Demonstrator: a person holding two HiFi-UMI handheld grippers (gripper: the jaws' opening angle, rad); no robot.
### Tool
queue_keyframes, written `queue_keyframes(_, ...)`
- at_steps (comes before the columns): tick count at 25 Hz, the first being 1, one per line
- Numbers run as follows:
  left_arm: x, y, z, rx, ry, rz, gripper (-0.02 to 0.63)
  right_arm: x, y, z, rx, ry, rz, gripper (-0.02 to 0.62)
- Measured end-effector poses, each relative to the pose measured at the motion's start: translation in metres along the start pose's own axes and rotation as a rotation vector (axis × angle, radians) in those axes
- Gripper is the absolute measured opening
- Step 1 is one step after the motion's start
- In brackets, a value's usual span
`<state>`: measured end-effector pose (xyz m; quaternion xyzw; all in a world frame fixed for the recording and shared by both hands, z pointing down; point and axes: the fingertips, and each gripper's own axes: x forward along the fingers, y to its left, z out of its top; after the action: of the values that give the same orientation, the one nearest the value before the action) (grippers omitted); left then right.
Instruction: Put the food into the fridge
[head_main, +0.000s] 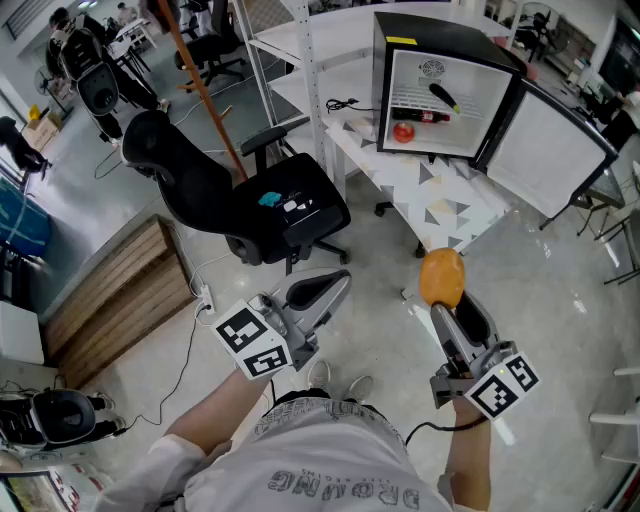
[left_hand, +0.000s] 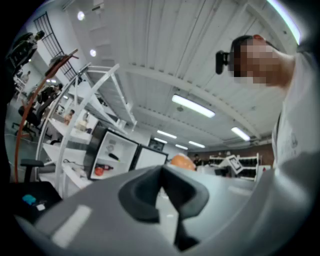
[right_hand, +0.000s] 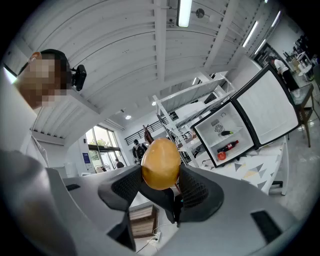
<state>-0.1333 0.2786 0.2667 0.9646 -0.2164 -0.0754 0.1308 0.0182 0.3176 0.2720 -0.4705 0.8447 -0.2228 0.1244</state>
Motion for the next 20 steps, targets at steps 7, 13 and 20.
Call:
queue_keyframes(7,0.008,0.000,0.002,0.006,0.005,-0.008,0.006,0.002,-0.005,0.005,0.006,-0.009,-0.002,0.235)
queue_keyframes(13,0.016,-0.002,-0.003,0.005,0.012,-0.006,0.006,-0.002,-0.014,0.009,0.017,-0.016,0.002,0.235)
queue_keyframes(20,0.027,-0.008,-0.004,0.011,0.009,0.000,0.006,-0.010,-0.023,0.014,0.027,-0.020,0.007,0.235)
